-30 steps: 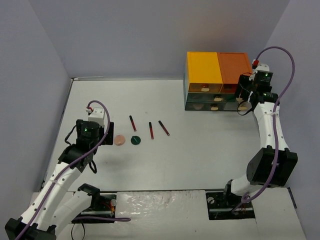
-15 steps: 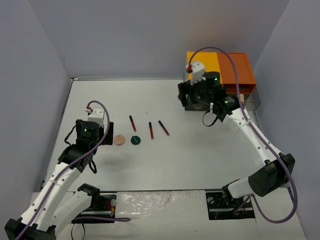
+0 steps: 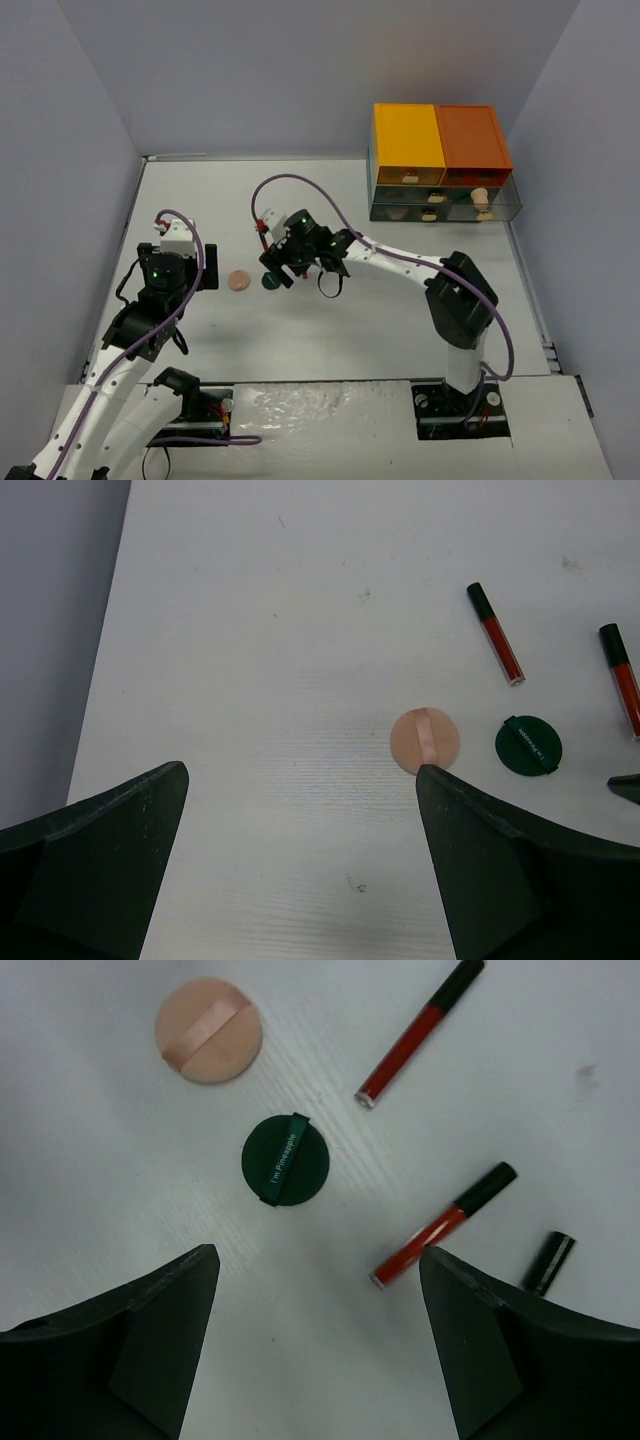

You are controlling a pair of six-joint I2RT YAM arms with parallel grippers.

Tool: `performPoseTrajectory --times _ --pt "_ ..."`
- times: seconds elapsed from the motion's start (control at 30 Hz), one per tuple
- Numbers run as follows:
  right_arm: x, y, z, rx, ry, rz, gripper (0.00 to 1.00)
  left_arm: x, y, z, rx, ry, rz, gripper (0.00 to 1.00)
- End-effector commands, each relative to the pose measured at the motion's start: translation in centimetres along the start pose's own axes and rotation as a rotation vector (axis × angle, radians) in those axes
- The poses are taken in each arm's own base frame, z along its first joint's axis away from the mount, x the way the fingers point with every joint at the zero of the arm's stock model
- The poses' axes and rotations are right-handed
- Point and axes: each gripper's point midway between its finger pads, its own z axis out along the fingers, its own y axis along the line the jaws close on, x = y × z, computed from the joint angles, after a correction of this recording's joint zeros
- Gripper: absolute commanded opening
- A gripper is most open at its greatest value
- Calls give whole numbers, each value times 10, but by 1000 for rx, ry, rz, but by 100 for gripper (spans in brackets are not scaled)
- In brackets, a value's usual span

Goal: Organize the makeup

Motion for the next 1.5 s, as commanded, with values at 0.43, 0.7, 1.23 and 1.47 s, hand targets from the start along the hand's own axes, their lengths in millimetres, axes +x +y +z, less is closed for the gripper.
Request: performPoseTrajectory --times 0.43,0.7,1.23,1.47 --pt "13 14 85 56 -1 -21 77 -18 8 2 -44 -54 -11 97" --pt "48 11 89 73 57 -4 61 -17 6 4 -37 -44 -7 97" --pt "-23 -17 -75 179 -185 59 0 -14 1 9 -20 -24 -1 97" --pt "-40 -166 -224 595 -339 279 0 -13 -2 10 -11 -14 -1 97"
